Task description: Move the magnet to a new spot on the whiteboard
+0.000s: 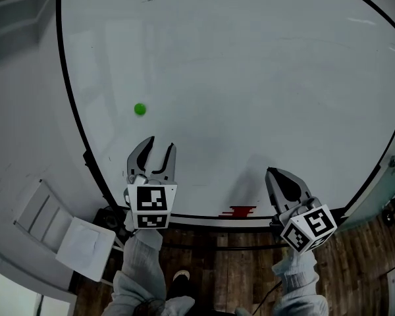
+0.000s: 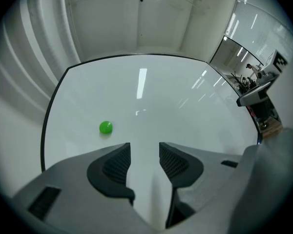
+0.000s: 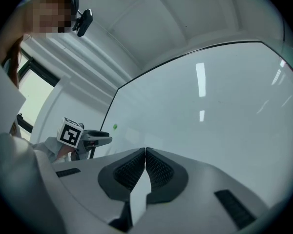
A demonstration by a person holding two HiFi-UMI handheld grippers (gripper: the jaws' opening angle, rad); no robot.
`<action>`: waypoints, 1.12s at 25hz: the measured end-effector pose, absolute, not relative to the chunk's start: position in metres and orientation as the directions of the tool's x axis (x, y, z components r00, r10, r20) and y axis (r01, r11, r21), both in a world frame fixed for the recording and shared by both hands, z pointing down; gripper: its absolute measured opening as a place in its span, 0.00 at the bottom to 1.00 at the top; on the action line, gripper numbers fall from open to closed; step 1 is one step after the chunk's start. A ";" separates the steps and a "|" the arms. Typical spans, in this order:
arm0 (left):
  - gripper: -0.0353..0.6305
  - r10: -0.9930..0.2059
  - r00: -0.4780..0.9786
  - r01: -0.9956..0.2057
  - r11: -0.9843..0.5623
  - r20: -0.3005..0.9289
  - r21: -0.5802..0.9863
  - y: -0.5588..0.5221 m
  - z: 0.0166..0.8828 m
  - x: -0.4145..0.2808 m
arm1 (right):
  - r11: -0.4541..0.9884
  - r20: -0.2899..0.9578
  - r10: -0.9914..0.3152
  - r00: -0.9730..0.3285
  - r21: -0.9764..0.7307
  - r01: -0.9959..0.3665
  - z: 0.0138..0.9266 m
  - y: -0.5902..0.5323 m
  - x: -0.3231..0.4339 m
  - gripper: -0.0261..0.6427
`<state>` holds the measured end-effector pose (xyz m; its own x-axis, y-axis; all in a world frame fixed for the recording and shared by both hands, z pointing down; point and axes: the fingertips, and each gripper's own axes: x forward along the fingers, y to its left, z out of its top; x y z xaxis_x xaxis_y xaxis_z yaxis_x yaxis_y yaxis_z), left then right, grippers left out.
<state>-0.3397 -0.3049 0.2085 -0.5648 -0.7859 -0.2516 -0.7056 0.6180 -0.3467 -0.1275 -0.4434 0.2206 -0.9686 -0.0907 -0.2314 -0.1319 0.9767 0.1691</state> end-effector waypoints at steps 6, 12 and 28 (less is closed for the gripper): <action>0.32 -0.841 -0.506 -0.788 0.541 -0.191 -0.294 -0.329 0.243 -0.313 | 0.977 -0.199 -0.141 -0.970 0.133 -0.169 0.242 -0.457 -0.105 0.08; 0.32 -0.882 -0.451 -0.850 0.472 -0.140 -0.232 -0.352 0.273 -0.291 | 0.971 -0.174 -0.201 -0.964 0.093 -0.219 0.260 -0.474 -0.081 0.08; 0.32 -0.981 -0.193 -0.970 0.194 -0.017 -0.144 -0.409 0.342 -0.215 | 0.939 -0.099 -0.344 -0.934 -0.018 -0.344 0.320 -0.490 -0.038 0.08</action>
